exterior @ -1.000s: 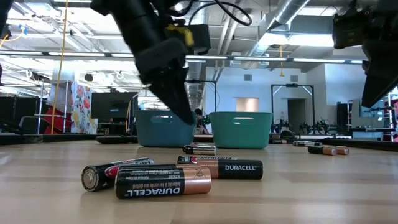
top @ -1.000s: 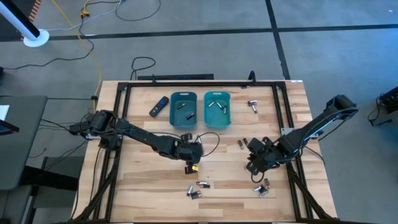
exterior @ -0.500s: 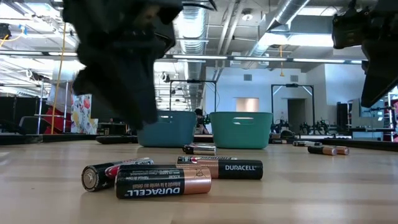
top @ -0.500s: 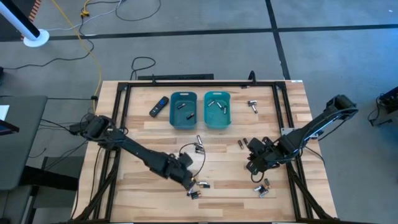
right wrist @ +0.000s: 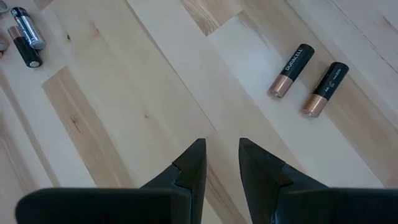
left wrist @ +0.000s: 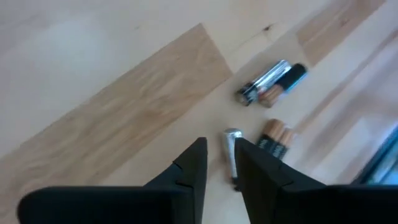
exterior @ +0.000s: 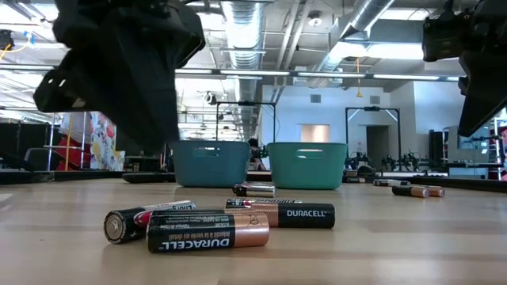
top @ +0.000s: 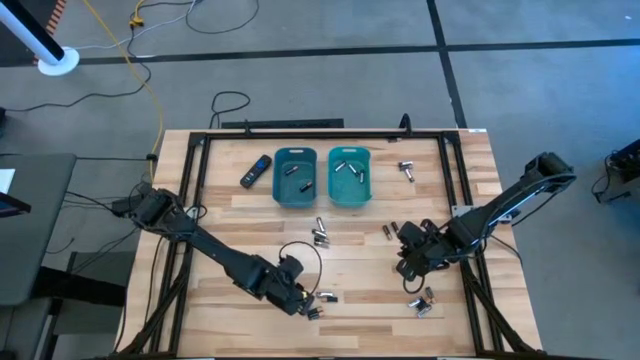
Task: Sort batteries
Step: Put the silver battery into the green bin
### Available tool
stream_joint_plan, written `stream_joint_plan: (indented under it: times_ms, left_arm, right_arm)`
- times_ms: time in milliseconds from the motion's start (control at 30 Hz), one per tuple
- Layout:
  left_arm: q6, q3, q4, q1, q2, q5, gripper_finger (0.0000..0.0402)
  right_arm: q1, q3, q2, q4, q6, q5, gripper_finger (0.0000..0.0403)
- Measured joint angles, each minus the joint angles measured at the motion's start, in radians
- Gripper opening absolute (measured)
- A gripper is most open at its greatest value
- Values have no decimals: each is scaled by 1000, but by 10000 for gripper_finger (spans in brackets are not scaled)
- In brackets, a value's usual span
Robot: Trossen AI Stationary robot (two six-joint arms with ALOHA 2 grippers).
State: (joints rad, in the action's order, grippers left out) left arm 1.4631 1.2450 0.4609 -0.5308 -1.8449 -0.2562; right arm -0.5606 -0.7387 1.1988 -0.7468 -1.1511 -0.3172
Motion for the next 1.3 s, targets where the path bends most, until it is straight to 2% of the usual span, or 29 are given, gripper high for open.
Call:
stream_joint_plan:
  times_ms: [233, 300, 467, 600, 667, 967, 1067, 1300]
  left_arm:
    - [-17, 1, -30, 25, -5, -3, 70]
    - [-44, 0, -30, 35, -6, 32, 78]
    - [-64, 0, -25, 47, -6, 69, 125]
    - [-74, 0, -26, 47, -6, 5, 167]
    - [-72, 0, -30, 47, -6, 15, 177]
    - [268, 12, -47, 2, -6, 39, 169]
    - [349, 44, -51, -21, -6, 1, 168]
    - [394, 186, -55, -90, -7, -242, 167]
  right_arm:
    - [0, 0, 0, 1, -9, 0, 111]
    - [0, 0, 0, 0, -24, 0, 111]
    - [0, 0, 0, 6, -34, 0, 111]
    - [0, 0, 0, 7, -35, 0, 111]
    - [-3, 0, 0, 8, -38, 0, 111]
    - [-63, 0, 0, 25, 20, 0, 111]
    - [-105, 0, 0, 24, 24, 0, 111]
    - [-188, 0, 0, 23, 26, 0, 111]
